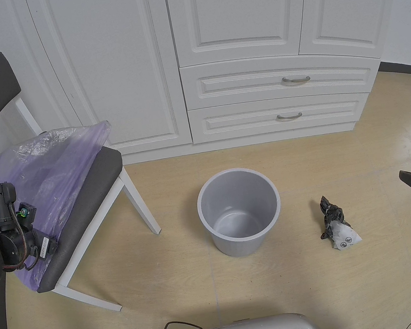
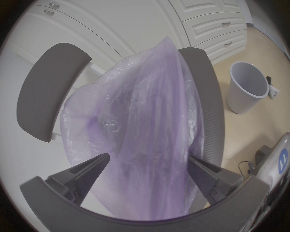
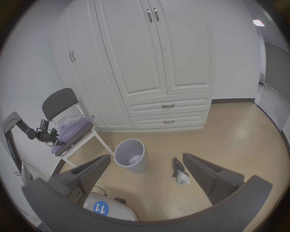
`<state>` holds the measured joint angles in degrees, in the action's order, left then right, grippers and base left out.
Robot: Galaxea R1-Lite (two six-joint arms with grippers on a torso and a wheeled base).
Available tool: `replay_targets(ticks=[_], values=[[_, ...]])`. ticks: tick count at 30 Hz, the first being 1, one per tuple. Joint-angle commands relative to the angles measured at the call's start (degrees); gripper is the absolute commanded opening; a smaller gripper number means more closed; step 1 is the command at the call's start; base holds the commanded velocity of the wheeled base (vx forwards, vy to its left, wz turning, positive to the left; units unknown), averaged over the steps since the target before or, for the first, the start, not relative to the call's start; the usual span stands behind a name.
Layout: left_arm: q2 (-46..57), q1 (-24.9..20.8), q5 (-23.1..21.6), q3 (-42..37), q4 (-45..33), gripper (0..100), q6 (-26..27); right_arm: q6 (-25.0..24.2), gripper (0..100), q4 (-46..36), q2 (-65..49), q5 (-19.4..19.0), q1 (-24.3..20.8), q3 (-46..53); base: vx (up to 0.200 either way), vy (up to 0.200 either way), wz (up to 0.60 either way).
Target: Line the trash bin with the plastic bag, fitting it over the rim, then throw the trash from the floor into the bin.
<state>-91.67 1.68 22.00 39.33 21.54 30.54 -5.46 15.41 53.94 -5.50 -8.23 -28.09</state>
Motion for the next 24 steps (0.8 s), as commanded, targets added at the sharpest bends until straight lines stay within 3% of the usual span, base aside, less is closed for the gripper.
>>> replay_targets(ticks=[1, 9, 18, 24], values=[[-0.61, 0.08, 1.99, 1.37, 1.40, 100, 0.14, 0.01, 100, 0.15, 0.64, -0.21, 1.20, -0.13, 0.000, 0.000, 0.00], [4.05, 0.60, 2.34, 3.04, 2.01, 100, 2.42, 0.01, 100, 0.32, 1.69, -0.30, 1.55, -0.74, 0.000, 0.000, 0.00], [4.31, 3.06, 2.25, 3.74, 2.19, 100, 7.34, 0.01, 100, 0.41, 2.66, -0.30, 1.55, -1.53, 0.000, 0.000, 0.00], [1.59, 2.01, 2.08, 2.77, 2.19, 100, 9.63, 0.01, 100, 0.41, 2.92, -0.30, 1.55, -1.62, 0.000, 0.000, 0.00]])
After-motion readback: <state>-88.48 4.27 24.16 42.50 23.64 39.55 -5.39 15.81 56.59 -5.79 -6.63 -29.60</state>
